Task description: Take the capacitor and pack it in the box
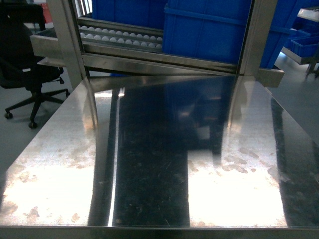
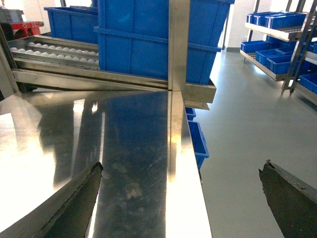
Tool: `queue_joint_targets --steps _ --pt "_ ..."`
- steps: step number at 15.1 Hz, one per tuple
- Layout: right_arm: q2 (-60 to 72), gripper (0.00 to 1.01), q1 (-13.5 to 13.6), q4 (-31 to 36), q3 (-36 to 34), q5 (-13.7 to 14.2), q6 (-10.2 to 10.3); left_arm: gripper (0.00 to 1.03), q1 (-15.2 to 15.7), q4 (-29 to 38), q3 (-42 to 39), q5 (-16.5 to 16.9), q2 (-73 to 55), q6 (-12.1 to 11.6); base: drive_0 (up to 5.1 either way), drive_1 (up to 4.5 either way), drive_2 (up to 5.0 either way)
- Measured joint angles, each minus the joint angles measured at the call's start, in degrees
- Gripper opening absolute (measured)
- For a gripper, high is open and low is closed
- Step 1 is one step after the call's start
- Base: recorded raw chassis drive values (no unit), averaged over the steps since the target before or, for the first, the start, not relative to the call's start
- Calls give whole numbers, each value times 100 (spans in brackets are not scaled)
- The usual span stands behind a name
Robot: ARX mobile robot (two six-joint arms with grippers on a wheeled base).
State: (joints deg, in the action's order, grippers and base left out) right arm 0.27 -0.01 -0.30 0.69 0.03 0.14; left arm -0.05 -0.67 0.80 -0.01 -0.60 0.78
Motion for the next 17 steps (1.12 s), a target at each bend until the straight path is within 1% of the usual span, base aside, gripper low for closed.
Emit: queue_joint_targets --steps 17 --pt "0 98 0 -2 0 -2 0 44 0 26 0 -2 0 0 0 0 0"
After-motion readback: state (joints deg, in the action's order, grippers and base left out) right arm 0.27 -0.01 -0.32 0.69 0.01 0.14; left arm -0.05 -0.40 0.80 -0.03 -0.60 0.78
